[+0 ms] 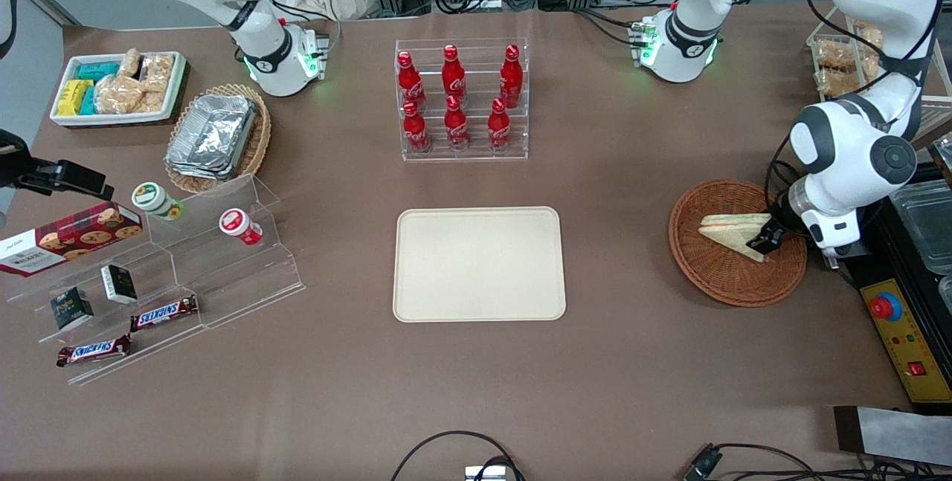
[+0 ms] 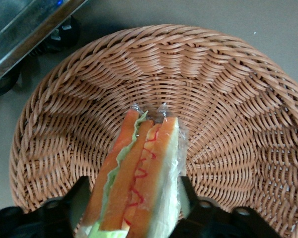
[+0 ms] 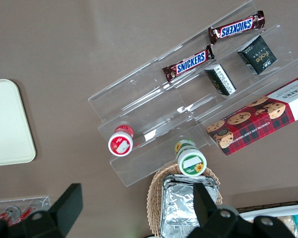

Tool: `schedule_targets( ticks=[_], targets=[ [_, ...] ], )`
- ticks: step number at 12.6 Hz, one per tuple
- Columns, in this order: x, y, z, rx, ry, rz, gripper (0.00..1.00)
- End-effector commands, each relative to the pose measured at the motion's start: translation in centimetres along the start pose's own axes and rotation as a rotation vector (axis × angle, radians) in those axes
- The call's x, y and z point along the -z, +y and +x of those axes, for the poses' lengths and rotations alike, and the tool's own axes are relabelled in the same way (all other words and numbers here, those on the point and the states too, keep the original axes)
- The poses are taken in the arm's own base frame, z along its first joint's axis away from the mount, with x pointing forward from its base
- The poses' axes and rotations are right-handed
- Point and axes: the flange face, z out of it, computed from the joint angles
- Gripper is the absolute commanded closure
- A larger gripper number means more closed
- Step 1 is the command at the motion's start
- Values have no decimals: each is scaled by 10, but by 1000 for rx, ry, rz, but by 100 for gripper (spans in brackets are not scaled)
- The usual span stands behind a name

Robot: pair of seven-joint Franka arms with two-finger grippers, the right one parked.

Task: Place sandwich from basket to tray
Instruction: 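Lower the left gripper and close it on the sandwich's edge, then lift the sandwich out of the basket with the left gripper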

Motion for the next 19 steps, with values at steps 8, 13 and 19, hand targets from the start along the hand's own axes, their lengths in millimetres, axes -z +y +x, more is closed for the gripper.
schedule_targets(
  ticks=[8,13,19],
  targets=[
    [39,4,-5,-6,-15,-1,100],
    [140,48,-21,-97,-40,27,100],
    [200,105,-95,-427,25,59,100]
  ],
)
